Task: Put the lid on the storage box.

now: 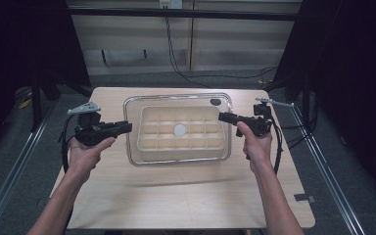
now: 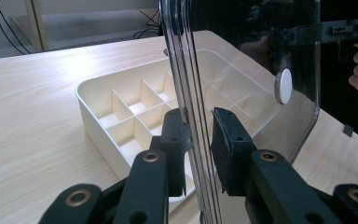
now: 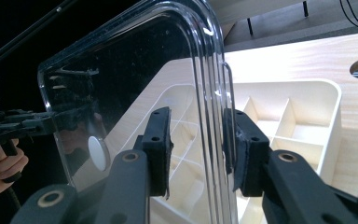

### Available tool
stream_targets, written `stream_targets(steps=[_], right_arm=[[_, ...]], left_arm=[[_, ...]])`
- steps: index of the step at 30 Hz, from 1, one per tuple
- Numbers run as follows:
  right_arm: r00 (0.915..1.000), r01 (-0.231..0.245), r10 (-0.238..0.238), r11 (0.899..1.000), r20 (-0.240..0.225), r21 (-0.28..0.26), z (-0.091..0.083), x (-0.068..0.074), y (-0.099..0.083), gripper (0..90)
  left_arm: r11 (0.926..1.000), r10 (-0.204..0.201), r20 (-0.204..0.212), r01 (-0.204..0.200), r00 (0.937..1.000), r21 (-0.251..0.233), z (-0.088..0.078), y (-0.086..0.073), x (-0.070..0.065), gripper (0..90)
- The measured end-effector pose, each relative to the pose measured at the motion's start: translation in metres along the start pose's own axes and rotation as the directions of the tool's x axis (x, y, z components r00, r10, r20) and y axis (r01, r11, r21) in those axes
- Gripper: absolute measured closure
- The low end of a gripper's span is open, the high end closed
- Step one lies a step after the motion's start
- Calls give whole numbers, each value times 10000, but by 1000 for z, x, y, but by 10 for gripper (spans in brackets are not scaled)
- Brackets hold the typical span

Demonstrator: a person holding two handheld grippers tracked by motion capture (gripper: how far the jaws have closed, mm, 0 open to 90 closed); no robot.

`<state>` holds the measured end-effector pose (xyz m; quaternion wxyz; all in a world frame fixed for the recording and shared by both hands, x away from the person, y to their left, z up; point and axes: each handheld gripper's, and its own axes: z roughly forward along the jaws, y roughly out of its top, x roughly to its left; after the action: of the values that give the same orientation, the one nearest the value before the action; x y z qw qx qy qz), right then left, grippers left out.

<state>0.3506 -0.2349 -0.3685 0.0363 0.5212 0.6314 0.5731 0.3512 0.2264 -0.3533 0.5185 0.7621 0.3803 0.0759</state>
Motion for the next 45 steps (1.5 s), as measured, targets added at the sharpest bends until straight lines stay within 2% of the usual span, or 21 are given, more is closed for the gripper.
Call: stream_targets(steps=[9, 11, 13, 18, 19, 21, 27, 33, 34, 37, 45], right_arm=[[9999, -110, 110, 9999, 19, -2, 10, -5, 13, 633], [9999, -150, 150, 9999, 68, -44, 13, -6, 15, 631], [9996, -236, 238, 9996, 152, -122, 15, -9, 14, 628], [9991, -393, 395, 9992, 177, -105, 19, -16, 13, 627], [9990, -404, 406, 9991, 185, -95, 19, -16, 14, 627], [9993, -291, 293, 9995, 226, -96, 19, -16, 17, 627], [9989, -389, 388, 9992, 261, 70, 23, -21, 22, 628], [9978, -593, 586, 9980, 300, 220, 36, -31, 26, 627], [9975, -635, 625, 9975, 331, 311, 40, -34, 27, 627], [9968, -684, 665, 9968, 444, 414, 41, -34, 28, 625], [9951, -824, 794, 9954, 593, 494, 38, -40, 25, 628]], left_arm=[[9999, -131, -308, 131, 9994, 6, 8, 14, 9, 751], [9992, -361, -388, 354, 9986, -191, 11, 15, 10, 751], [9990, -389, -406, 381, 9984, -215, 14, 16, 12, 750], [9994, -344, -418, 342, 9985, -64, 20, 18, 15, 749], [9990, -434, -441, 430, 9981, -106, 21, 19, 15, 748], [9996, -281, -548, 284, 9981, 53, 23, 21, 17, 745], [9992, -304, -502, 317, 9983, 246, 31, 24, 24, 744], [9977, -568, -545, 587, 9969, 344, 40, 26, 36, 746], [9963, -743, -588, 766, 9955, 392, 43, 25, 38, 746], [9958, -763, -693, 796, 9947, 458, 45, 24, 37, 744], [9952, -752, -591, 787, 9954, 583, 53, 23, 38, 738]])
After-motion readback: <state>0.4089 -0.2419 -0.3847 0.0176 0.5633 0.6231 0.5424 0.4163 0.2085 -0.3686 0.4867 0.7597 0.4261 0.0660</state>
